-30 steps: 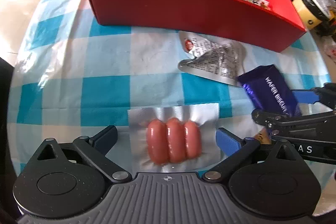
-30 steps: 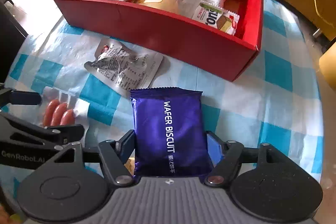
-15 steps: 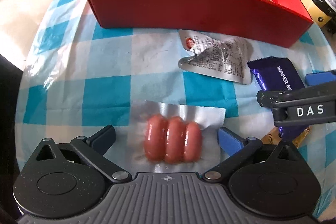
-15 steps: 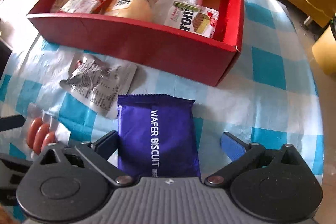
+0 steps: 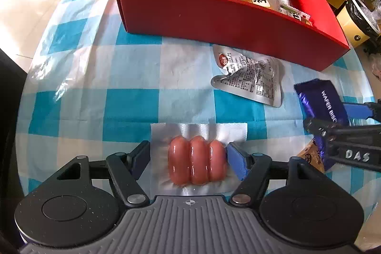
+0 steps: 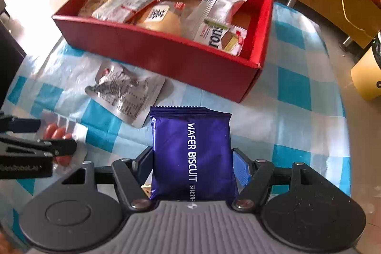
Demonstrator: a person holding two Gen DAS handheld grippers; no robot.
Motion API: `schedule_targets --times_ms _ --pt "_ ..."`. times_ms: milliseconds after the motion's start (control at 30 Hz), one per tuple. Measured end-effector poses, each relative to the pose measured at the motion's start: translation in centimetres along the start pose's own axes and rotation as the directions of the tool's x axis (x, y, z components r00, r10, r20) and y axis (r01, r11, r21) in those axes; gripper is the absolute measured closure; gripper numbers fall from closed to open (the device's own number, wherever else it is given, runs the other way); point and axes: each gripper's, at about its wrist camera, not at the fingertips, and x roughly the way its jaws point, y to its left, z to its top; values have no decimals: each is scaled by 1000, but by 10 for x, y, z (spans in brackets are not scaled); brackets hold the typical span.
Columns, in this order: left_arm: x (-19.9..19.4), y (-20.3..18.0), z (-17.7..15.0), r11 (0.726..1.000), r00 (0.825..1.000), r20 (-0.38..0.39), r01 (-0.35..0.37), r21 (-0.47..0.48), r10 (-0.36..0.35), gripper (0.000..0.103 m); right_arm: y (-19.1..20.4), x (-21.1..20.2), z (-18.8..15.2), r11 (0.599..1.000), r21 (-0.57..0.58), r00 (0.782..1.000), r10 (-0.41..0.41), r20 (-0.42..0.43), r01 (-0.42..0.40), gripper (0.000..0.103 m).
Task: Organize snacks
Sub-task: 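Close the left tool on the sausage pack while the right tool grasps the purple wafer biscuit, then lift the sausage pack with the left tool while the right tool lifts the wafer biscuit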
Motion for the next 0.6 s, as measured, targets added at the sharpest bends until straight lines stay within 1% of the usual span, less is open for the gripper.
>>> schedule_targets --times_ms 33,100,200,267,333,500,600 --pt "-1 1 0 1000 1000 -3 4 -7 -4 21 -1 -2 0 1000 3 1000 3 3 -3 39" --pt "0 2 -1 999 999 -12 31 -16 -32 16 -2 -4 2 1000 8 1000 10 8 -10 39" --pt "-3 -5 1 999 1000 -10 23 48 -23 16 -2 -7 4 999 12 999 32 16 -33 39" --pt "-5 -9 3 994 999 -23 28 107 -26 14 -1 -10 4 999 10 999 44 22 -44 39" --pt "-5 -10 6 989 999 -26 30 142 -27 14 -1 -11 4 999 11 998 52 24 -52 39" --pt "0 -13 0 988 994 -82 87 130 -77 14 -1 -12 6 998 15 997 66 27 -66 39" --pt "-3 -15 -8 984 995 -81 74 165 -61 14 0 -13 7 997 13 997 74 26 -75 39"
